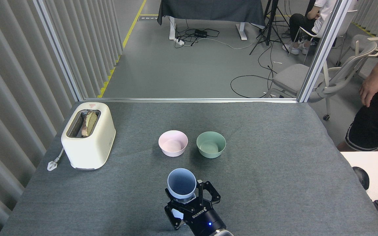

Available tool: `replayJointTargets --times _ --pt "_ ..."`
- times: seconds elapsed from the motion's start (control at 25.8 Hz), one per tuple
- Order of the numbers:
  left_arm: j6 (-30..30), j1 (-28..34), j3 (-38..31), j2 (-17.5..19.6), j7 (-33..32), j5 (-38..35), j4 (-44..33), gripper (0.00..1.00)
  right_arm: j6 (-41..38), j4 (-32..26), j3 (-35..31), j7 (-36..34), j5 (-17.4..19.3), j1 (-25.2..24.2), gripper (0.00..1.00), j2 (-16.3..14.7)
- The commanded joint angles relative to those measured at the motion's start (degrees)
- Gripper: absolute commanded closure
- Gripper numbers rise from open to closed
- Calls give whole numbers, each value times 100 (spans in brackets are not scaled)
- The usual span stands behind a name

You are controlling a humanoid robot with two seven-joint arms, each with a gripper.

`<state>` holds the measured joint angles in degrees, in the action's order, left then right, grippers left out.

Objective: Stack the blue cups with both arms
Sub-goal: 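Carry the blue cup with the right gripper over the centered cup, then lower the held cup into the centered cup and open the right gripper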

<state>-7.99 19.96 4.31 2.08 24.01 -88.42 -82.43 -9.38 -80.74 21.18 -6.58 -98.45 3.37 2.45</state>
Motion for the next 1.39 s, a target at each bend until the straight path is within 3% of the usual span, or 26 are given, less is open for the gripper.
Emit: replayJointTargets --times 0.0,0.81,0.93,1.01,1.05,1.2,1.36 --pt "0 -1 0 3 -1 1 8 0 -11 6 -8 -2 2 -73 26 1" --pt "-9 -1 0 -6 -1 1 8 0 7 85 -79 -28 28 -196 20 -34" --pt "0 -1 0 -6 -1 1 -1 0 16 173 -79 -28 37 -196 14 -17" --pt "0 -1 0 3 -1 1 -1 0 16 182 -87 -37 54 -196 1 -17" --pt "0 -1 0 3 -1 1 -1 0 -2 173 -79 -46 54 -205 0 -17" --pt "0 -10 0 -6 -1 1 -1 0 -81 -3 -52 -142 63 -205 0 18" --pt "-9 -10 0 -6 -1 1 -1 0 -116 -592 -122 -775 274 -170 0 62"
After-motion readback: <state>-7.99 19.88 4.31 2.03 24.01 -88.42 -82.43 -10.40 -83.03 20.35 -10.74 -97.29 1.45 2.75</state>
